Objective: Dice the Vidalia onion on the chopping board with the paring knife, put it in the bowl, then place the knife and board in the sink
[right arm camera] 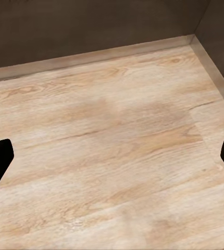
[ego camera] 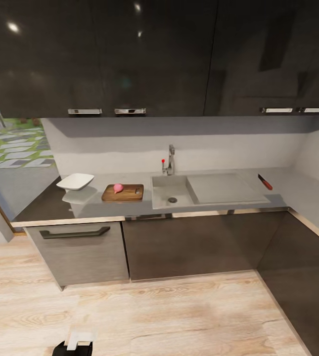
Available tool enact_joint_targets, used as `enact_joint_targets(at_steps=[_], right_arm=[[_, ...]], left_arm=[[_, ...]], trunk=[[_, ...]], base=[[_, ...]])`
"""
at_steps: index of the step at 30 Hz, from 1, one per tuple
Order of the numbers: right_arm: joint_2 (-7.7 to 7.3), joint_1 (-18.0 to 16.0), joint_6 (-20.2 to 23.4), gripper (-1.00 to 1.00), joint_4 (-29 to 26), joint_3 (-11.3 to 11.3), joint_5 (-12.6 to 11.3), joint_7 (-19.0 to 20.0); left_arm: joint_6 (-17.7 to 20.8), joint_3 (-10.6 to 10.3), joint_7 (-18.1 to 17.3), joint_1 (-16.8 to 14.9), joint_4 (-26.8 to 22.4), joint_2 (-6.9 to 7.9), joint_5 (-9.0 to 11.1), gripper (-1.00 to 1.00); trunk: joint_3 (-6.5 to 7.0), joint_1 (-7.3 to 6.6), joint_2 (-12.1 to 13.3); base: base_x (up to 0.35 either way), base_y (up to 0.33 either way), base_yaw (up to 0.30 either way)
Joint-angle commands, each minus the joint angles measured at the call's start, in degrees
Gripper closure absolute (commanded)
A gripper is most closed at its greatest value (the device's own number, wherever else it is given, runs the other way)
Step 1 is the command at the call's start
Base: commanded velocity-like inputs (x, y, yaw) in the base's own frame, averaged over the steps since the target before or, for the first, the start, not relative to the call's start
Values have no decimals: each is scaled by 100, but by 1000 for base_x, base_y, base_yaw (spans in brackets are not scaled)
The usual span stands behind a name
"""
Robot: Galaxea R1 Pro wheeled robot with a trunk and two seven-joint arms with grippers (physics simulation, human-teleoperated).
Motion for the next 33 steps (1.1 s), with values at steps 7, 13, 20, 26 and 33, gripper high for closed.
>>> enact_joint_targets(at_steps=[7,13,20,26,33], right_arm=[[7,-7,-22,-100,5,-29,47,-13],[6,-7,-22,-100,6,-27,47,-13],[6,-7,-22,-100,6,-25,47,-13],[6,-7,-22,-100,6,-25,46,-13],[-1,-7,-27,-100,3,-26,51,-13]], left_arm=[[-19,-49,3,-10,25,-3,54,-100],[-19,-49,4,-7,25,-3,57,-100],[-18,-49,4,-9,25,-3,54,-100],[-18,-49,4,-8,26,-3,58,-100],[-18,-49,4,-9,26,-3,53,-100]], trunk=[[13,3,-12],[64,3,-12],[127,3,-12],[180,3,-12],[198,3,-12]], base=[[0,0,0],[0,0,0],[0,0,0],[0,0,0],[0,0,0]])
